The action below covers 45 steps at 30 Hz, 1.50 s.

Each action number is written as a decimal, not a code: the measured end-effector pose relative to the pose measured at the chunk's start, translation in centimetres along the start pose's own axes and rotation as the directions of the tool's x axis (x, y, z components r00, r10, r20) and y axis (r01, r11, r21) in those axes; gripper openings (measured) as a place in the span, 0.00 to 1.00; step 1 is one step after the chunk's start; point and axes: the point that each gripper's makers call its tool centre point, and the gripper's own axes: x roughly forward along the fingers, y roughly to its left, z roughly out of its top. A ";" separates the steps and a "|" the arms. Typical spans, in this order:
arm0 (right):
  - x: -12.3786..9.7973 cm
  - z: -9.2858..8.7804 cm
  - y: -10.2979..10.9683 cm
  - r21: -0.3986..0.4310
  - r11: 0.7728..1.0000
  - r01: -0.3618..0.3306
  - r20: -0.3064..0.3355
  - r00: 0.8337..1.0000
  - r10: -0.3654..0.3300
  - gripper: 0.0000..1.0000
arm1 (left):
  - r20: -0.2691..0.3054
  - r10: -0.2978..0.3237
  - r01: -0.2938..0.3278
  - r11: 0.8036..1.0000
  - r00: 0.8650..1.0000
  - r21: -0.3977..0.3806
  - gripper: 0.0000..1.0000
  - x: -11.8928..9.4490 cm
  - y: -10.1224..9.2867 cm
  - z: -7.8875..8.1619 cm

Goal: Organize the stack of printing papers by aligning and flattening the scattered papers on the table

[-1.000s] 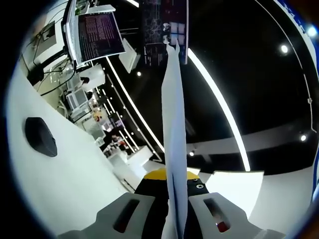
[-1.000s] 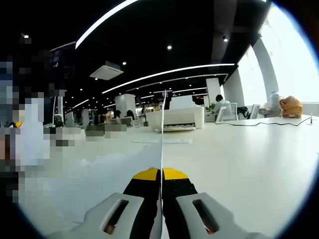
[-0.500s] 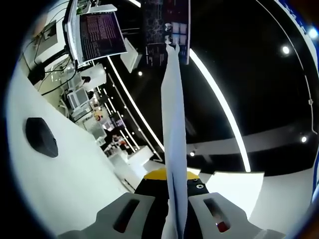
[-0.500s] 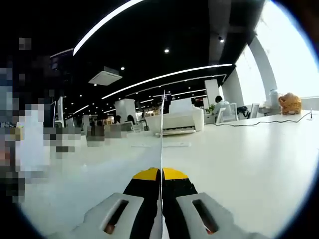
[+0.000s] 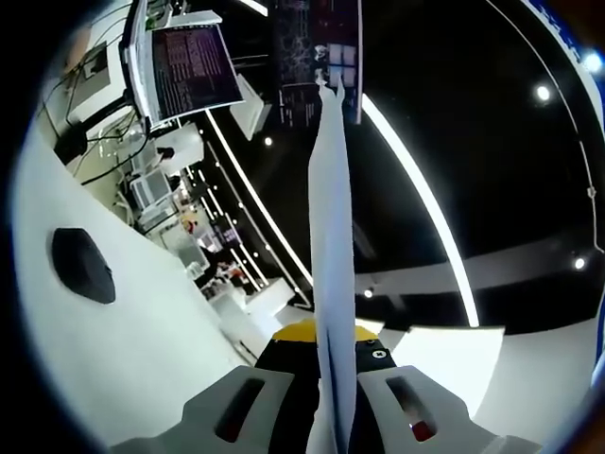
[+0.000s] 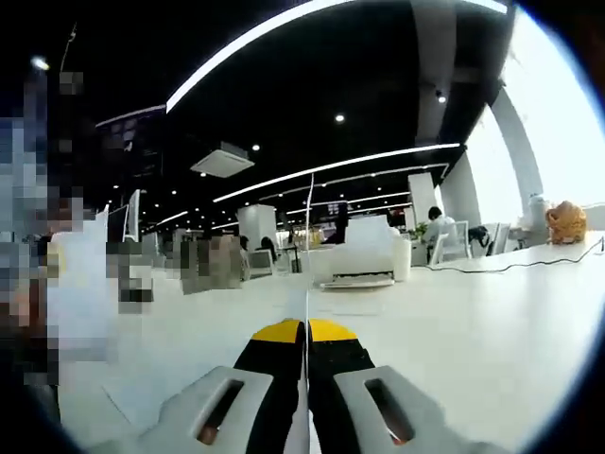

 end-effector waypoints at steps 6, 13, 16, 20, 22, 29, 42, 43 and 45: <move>0.1 3.3 2.5 0.008 0.998 -0.062 0.075 0.995 0.062 0.00 | -0.006 0.001 -0.001 1.000 1.000 -0.008 0.06 -0.1 -0.3 -0.2; -0.3 7.1 5.2 0.020 0.991 -0.130 0.155 0.980 0.125 0.00 | -0.004 0.001 -0.001 1.000 1.000 0.007 0.06 -0.2 -0.7 -0.2; -0.6 8.9 6.8 -0.005 0.988 -0.156 0.188 0.970 0.154 0.00 | -0.004 -0.002 0.002 1.000 1.000 0.000 0.06 -0.1 -0.8 -0.2; -0.9 11.5 9.5 -0.013 0.977 -0.213 0.245 0.946 0.210 0.00 | -0.006 -0.004 0.004 1.000 1.000 0.000 0.06 0.1 -1.0 -0.4; -0.9 12.4 10.7 -0.010 0.971 -0.241 0.257 0.937 0.235 0.00 | -0.008 -0.002 0.002 1.000 1.000 -0.003 0.06 0.0 -0.9 -0.6; -1.0 15.1 15.4 -0.018 0.938 -0.346 0.285 0.897 0.337 0.00 | -0.009 0.016 -0.016 1.000 1.000 -0.025 0.06 -0.1 -0.6 -0.6; -1.6 18.4 24.6 -0.091 0.854 -0.512 0.326 0.795 0.511 0.00 | -0.014 0.020 -0.021 1.000 1.000 -0.005 0.06 -0.3 -0.4 -0.8; -1.4 18.6 25.2 -0.093 0.849 -0.520 0.323 0.791 0.520 0.00 | -0.017 0.021 -0.021 1.000 1.000 -0.011 0.06 -0.3 -0.4 -0.9; -1.2 19.2 26.5 -0.099 0.830 -0.549 0.320 0.772 0.549 0.00 | -0.024 0.020 -0.020 1.000 1.000 -0.011 0.06 -0.2 -0.6 -1.2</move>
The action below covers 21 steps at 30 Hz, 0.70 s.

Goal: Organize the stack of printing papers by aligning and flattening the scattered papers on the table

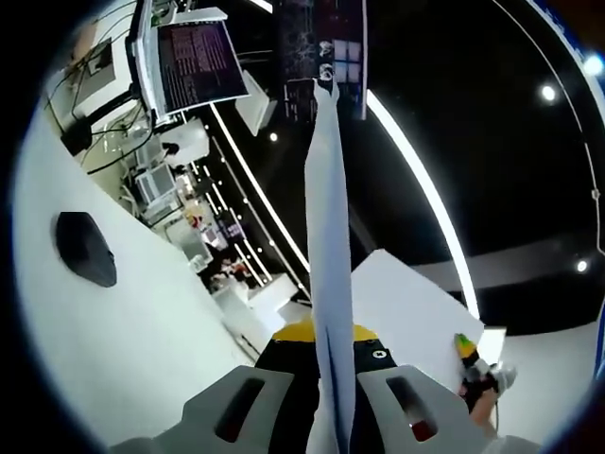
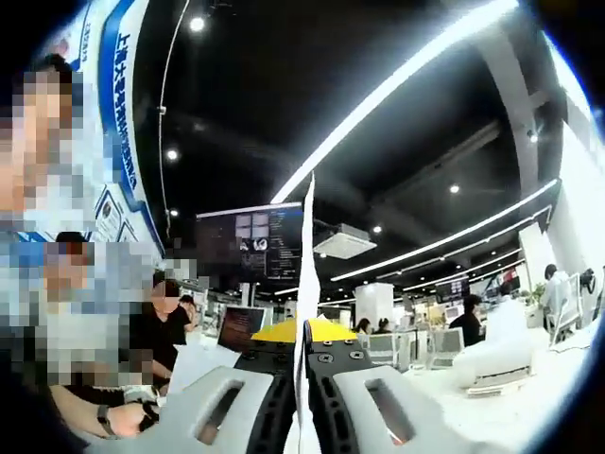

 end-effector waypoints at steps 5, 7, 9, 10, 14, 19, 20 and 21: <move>2.3 0.9 2.0 0.040 0.996 -0.081 0.018 0.997 0.081 0.00 | -0.009 0.004 -0.004 1.000 1.000 0.008 0.06 0.3 -0.1 -0.4; 2.8 1.4 2.6 0.044 0.994 -0.098 0.035 0.995 0.097 0.00 | -0.006 0.006 -0.006 1.000 1.000 0.012 0.06 0.3 0.0 -0.5; 3.4 2.1 3.4 0.050 0.991 -0.126 0.064 0.990 0.123 0.00 | -0.003 0.012 -0.011 1.000 1.000 0.016 0.06 0.3 0.1 -0.6; 3.6 2.3 3.7 0.053 0.989 -0.136 0.073 0.989 0.132 0.00 | -0.002 0.014 -0.014 1.000 1.000 0.017 0.06 0.3 0.2 -0.6; 4.1 3.0 4.5 0.051 0.985 -0.166 0.098 0.982 0.160 0.00 | -0.014 0.006 -0.006 1.000 1.000 0.000 0.06 0.4 0.2 -1.0; 4.1 2.6 4.0 0.058 0.987 -0.153 0.122 0.982 0.145 0.00 | -0.013 -0.011 0.011 1.000 1.000 0.001 0.06 0.4 -0.1 -1.0; 4.2 2.3 3.5 0.060 0.989 -0.136 0.123 0.984 0.127 0.00 | -0.013 -0.020 0.020 1.000 1.000 0.005 0.06 0.4 -0.2 -1.0; 4.2 1.8 3.0 0.059 0.991 -0.124 0.126 0.985 0.115 0.00 | -0.015 -0.023 0.023 1.000 1.000 0.006 0.06 0.4 -0.3 -1.0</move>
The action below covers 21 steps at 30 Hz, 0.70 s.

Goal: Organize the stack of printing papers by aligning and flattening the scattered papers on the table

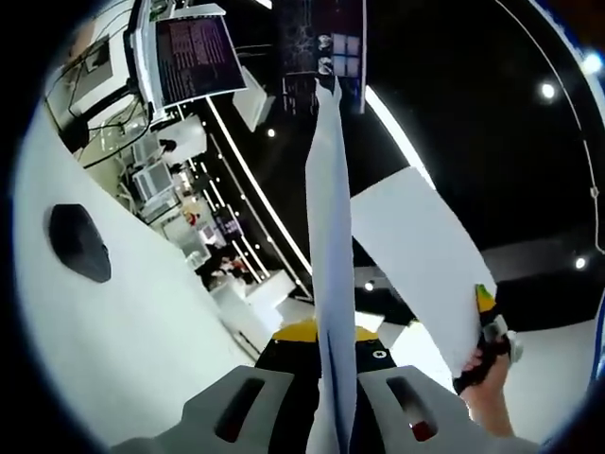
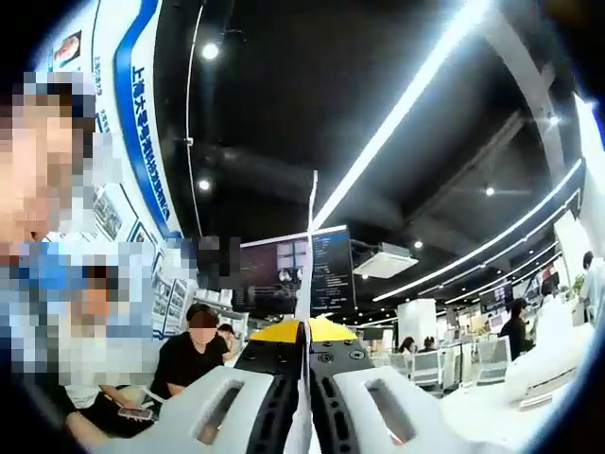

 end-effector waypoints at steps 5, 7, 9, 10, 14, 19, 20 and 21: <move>-0.7 -2.7 -2.8 0.076 0.995 0.069 -0.003 0.998 -0.069 0.00 | -0.006 -0.014 0.014 1.000 1.000 -0.001 0.06 0.0 0.1 0.0; -1.1 -4.0 -4.1 0.105 0.989 0.101 -0.007 0.995 -0.100 0.00 | -0.006 -0.020 0.020 1.000 1.000 -0.001 0.06 0.1 0.0 0.0; -1.4 -5.0 -4.9 0.137 0.984 0.115 -0.003 0.993 -0.116 0.00 | -0.007 -0.024 0.024 1.000 1.000 -0.002 0.06 0.1 0.0 0.0; -1.7 -5.6 -5.2 0.175 0.977 0.120 0.001 0.992 -0.122 0.00 | -0.008 -0.027 0.027 1.000 1.000 -0.001 0.06 0.2 0.0 0.0; -3.0 -7.9 -6.2 0.344 0.932 0.112 0.054 0.989 -0.139 0.00 | -0.012 -0.033 0.033 0.999 0.999 -0.008 0.06 0.3 0.1 -0.1; -4.7 -10.7 -7.7 0.444 0.885 0.139 0.063 0.981 -0.186 0.00 | -0.013 -0.037 0.037 0.999 0.999 -0.026 0.06 0.4 0.1 -0.2; -4.8 -11.2 -7.7 0.461 0.877 0.137 0.063 0.981 -0.186 0.00 | -0.013 -0.037 0.036 0.999 0.999 -0.029 0.06 0.4 0.1 -0.2; -4.9 -11.6 -7.6 0.471 0.872 0.132 0.065 0.981 -0.184 0.00 | -0.012 -0.037 0.037 0.999 0.999 -0.037 0.06 0.4 0.0 -0.2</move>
